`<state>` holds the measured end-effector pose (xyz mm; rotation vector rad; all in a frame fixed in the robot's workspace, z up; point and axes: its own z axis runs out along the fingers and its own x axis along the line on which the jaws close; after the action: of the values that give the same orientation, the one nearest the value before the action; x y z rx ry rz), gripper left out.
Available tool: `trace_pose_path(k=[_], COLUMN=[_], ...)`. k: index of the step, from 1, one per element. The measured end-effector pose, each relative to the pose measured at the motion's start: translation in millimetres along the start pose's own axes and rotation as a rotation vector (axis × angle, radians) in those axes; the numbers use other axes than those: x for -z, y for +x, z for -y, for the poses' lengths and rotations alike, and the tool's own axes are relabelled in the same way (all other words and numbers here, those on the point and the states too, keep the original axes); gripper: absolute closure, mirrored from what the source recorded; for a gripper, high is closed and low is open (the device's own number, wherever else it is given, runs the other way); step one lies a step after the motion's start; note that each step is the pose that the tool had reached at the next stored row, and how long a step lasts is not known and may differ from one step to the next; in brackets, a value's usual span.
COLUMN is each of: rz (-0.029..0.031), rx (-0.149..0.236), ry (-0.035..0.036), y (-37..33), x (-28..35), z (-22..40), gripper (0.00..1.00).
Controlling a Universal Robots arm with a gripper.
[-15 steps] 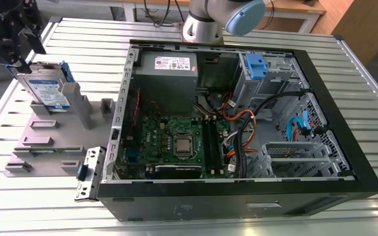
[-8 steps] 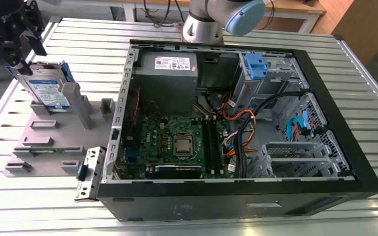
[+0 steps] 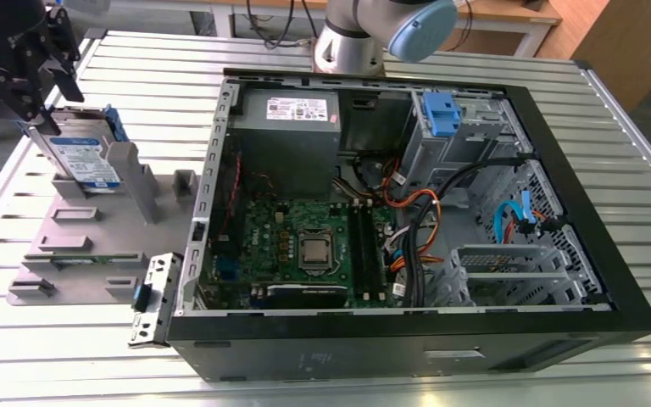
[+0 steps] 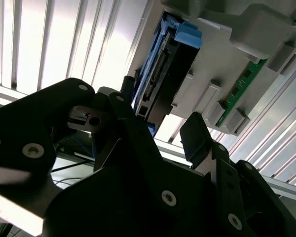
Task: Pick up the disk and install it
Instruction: 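Pick up the disk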
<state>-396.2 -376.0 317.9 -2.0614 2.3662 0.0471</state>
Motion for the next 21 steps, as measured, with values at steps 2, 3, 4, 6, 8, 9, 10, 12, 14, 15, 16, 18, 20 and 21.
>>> trace_pose_path(k=[2, 3, 4, 6, 8, 9, 10, 12, 14, 15, 16, 18, 20, 21], rz=[0.0006, 0.0011, 0.0015, 0.0023, 0.0030, 0.0032, 0.0034, 0.0031, 0.0030, 0.0028, 0.0026, 0.0025, 0.0024, 0.0023], rx=[0.001, 0.002, 0.004, 0.007, 0.009, 0.010, 0.011, 0.014, 0.020, 0.025, 0.030, 0.040, 0.055, 0.062], ry=[0.0053, 0.0084, 0.0112, 0.0168, 0.0223, 0.0235, 0.0240, 0.0238, 0.0236, 0.0233, 0.0230, 0.0231, 0.0228, 0.0226], y=[0.3, 0.4, 0.5, 0.6, 0.8, 0.9, 1.0, 1.0, 1.0, 1.0, 1.0, 1.0, 1.0, 1.0], x=[-1.2, -1.7, -2.1, -3.3, -4.8, -5.5, -6.1, -7.3, -8.4, -8.7, -8.8, -9.2, -9.6, -9.7], z=[-1.6, -2.2, -2.7, -3.5, -4.9, -5.3, -5.3, -5.4, -5.4, -5.4, -5.4, -5.4, -5.4, -5.4], gripper=[0.36, 0.36, 0.36, 0.36, 0.36, 0.36, 0.36, 0.36, 0.36, 0.36, 0.36, 0.36, 0.36, 0.36])
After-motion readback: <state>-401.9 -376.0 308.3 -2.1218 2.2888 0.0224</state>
